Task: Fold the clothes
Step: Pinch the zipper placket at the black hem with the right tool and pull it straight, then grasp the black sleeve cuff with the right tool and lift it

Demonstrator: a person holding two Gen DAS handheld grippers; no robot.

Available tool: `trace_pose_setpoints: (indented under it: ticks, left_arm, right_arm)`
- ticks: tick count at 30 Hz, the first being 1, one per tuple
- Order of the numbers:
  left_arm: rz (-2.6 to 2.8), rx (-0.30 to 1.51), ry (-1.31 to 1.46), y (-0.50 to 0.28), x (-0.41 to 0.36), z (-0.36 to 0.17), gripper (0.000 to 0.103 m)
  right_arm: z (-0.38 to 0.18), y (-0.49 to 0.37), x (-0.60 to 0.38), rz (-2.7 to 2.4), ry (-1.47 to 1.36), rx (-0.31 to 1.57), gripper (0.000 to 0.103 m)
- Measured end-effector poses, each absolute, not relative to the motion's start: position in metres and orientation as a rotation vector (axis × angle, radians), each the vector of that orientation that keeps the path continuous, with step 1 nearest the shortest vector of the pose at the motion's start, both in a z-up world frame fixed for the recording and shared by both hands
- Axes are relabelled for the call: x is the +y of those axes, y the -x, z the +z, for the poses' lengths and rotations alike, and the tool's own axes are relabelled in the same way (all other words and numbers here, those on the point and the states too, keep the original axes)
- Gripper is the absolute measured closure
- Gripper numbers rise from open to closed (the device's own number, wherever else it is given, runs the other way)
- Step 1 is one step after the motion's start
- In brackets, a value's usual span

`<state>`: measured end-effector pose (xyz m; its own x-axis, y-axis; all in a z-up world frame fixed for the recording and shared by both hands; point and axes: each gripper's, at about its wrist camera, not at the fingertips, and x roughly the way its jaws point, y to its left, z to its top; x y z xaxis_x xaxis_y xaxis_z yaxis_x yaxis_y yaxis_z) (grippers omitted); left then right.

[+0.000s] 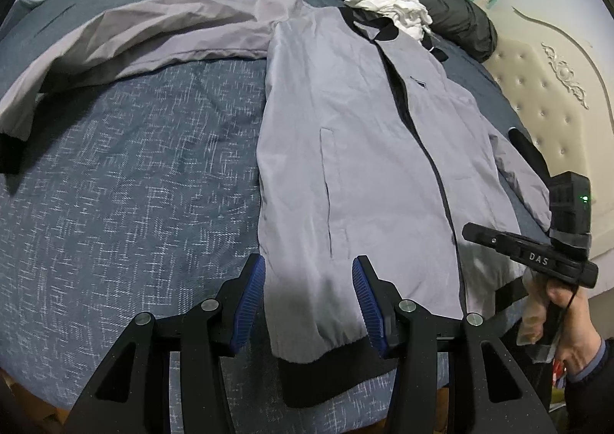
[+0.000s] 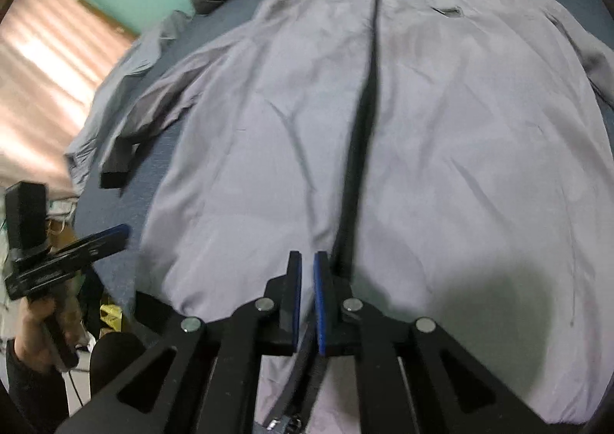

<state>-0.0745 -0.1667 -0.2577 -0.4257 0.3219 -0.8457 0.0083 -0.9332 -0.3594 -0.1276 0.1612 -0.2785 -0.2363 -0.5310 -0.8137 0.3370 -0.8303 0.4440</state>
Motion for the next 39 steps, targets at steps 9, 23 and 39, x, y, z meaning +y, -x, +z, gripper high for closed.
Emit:
trace_pose_setpoints:
  ticks: [9, 23, 39]
  left_arm:
    - [2.438, -0.43, 1.605, 0.084, -0.154, -0.267, 0.052]
    - [2.501, -0.368, 1.44, 0.139, -0.106, -0.247, 0.048]
    - [2.567, -0.519, 1.4, 0.17, -0.091, -0.289, 0.047]
  right_arm:
    - [-0.316, 0.138, 0.148, -2.019, -1.588, -0.27, 0.097]
    - [-0.23, 0.153, 0.379, -2.45, -1.414, -0.54, 0.07]
    - [-0.245, 0.084, 0.667, -2.931, -1.444, -0.98, 0.043]
